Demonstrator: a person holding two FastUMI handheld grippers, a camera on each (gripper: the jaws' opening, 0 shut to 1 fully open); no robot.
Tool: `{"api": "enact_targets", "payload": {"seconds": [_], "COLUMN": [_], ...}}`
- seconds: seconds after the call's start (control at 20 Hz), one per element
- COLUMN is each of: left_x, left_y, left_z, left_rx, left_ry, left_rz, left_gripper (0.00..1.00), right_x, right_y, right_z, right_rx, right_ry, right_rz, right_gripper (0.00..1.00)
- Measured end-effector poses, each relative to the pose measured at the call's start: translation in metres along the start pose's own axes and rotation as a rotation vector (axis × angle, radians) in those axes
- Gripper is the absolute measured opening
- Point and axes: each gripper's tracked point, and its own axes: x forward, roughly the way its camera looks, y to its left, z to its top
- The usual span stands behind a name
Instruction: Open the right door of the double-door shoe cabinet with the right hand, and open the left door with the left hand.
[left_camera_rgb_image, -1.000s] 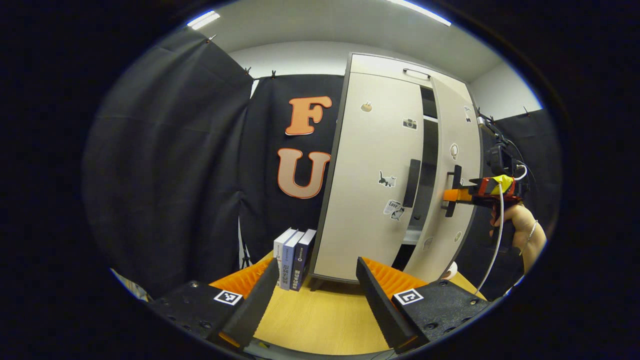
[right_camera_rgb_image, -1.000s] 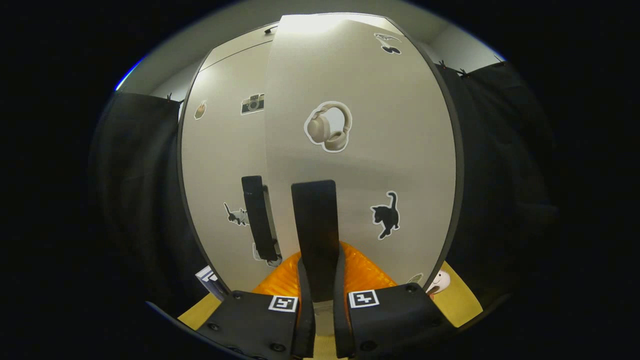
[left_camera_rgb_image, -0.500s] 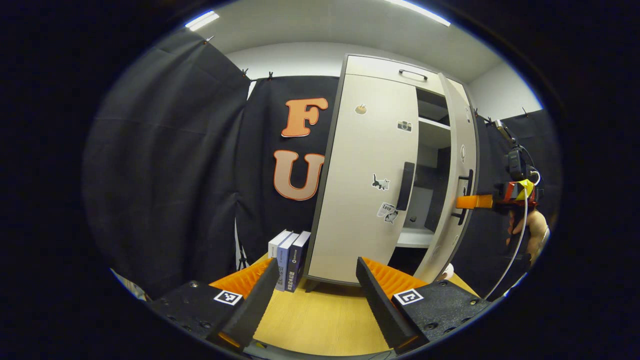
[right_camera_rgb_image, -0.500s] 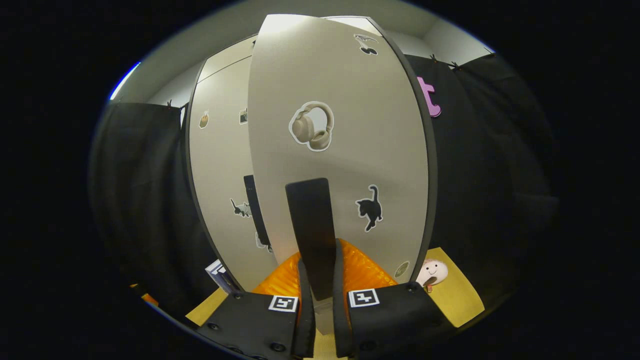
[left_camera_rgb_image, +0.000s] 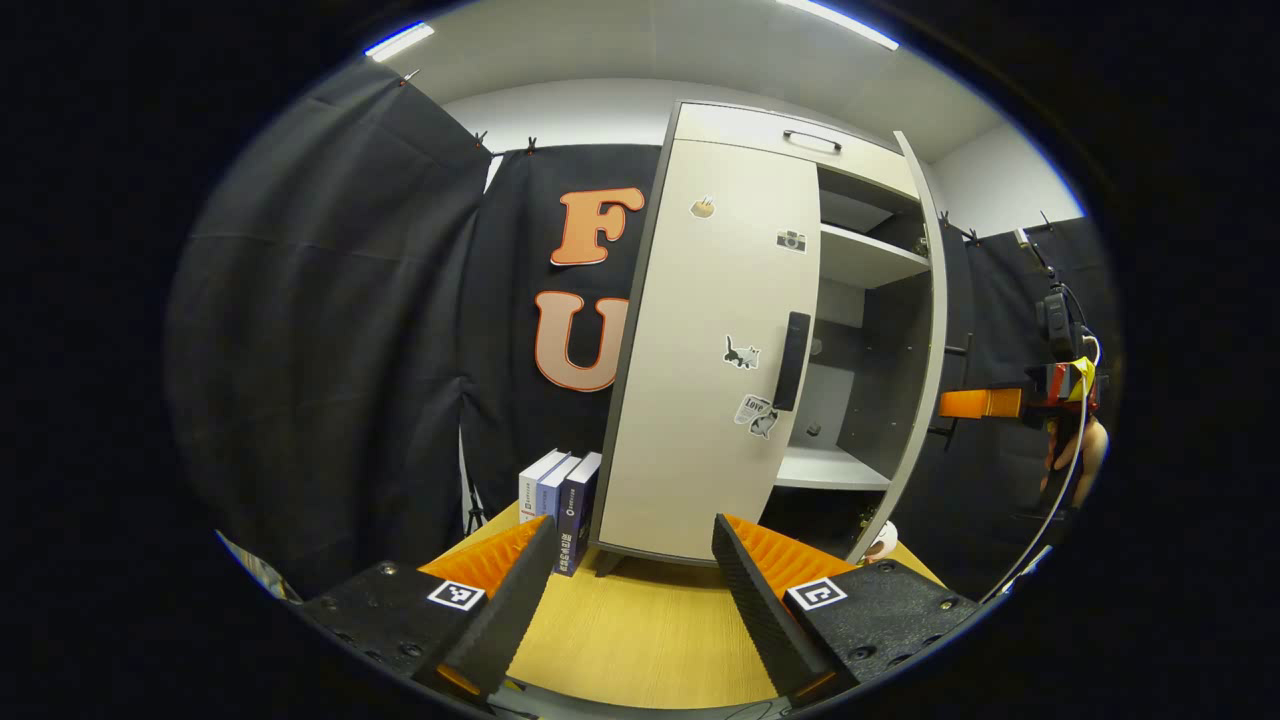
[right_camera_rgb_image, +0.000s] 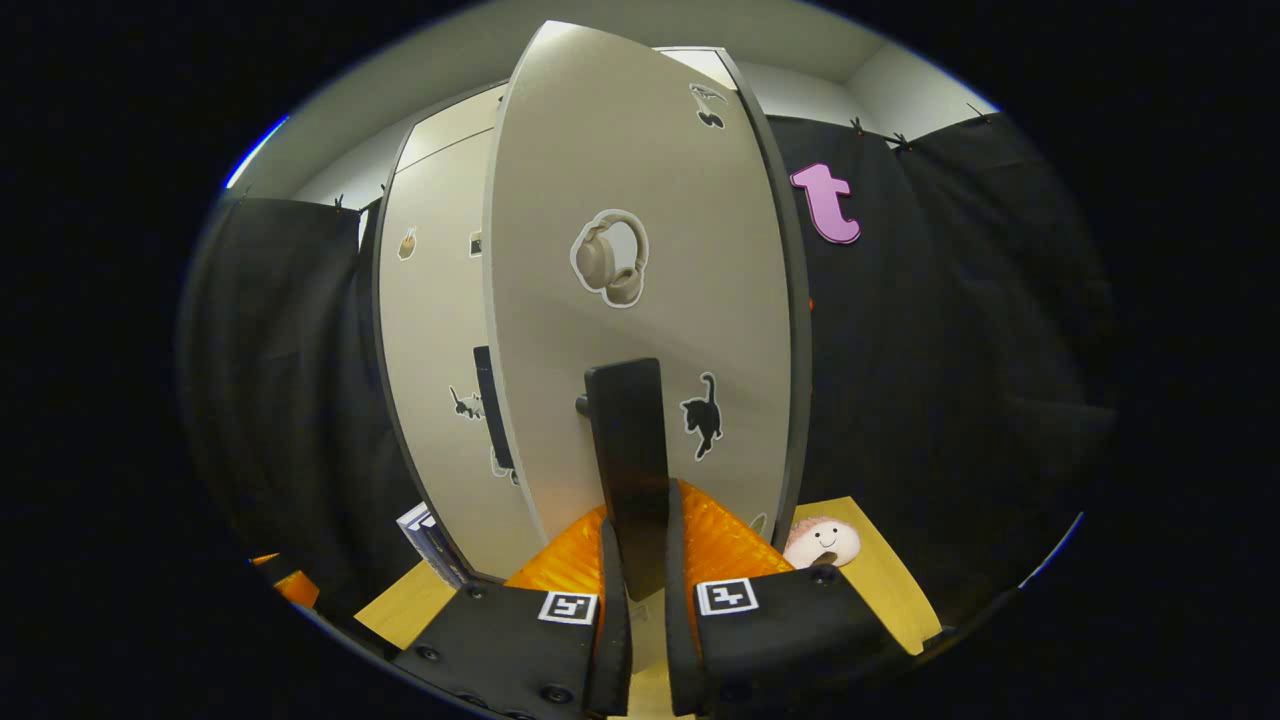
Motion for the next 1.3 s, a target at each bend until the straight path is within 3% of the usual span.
{"api": "enact_targets", "payload": {"seconds": [0.25,0.3,0.8,0.85,0.95,1.3], "left_x": [-0.001,0.000,0.000,-0.001,-0.001,-0.003], "left_y": [-0.018,-0.021,-0.054,-0.057,-0.064,-0.102], "left_z": [-0.007,-0.008,-0.015,-0.015,-0.015,-0.016], "left_rx": [0.005,0.001,0.002,0.002,0.007,0.024], "left_ry": [0.011,0.013,0.023,0.022,0.018,0.020], "left_rz": [-0.009,-0.010,-0.033,-0.035,-0.040,-0.082], "left_gripper": [0.95,0.95,0.95,0.95,0.95,0.92], "right_x": [-0.004,-0.006,-0.011,-0.012,-0.013,-0.016], "right_y": [-0.013,-0.013,-0.043,-0.046,-0.054,-0.054], "right_z": [0.002,0.003,0.004,0.006,0.007,0.006], "right_rx": [-0.023,-0.017,-0.018,-0.015,-0.017,-0.002], "right_ry": [-0.007,-0.006,-0.020,-0.028,-0.028,-0.032], "right_rz": [-0.032,-0.032,-0.124,-0.148,-0.172,-0.139], "right_gripper": [0.23,0.17,0.16,0.08,0.08,0.08]}}
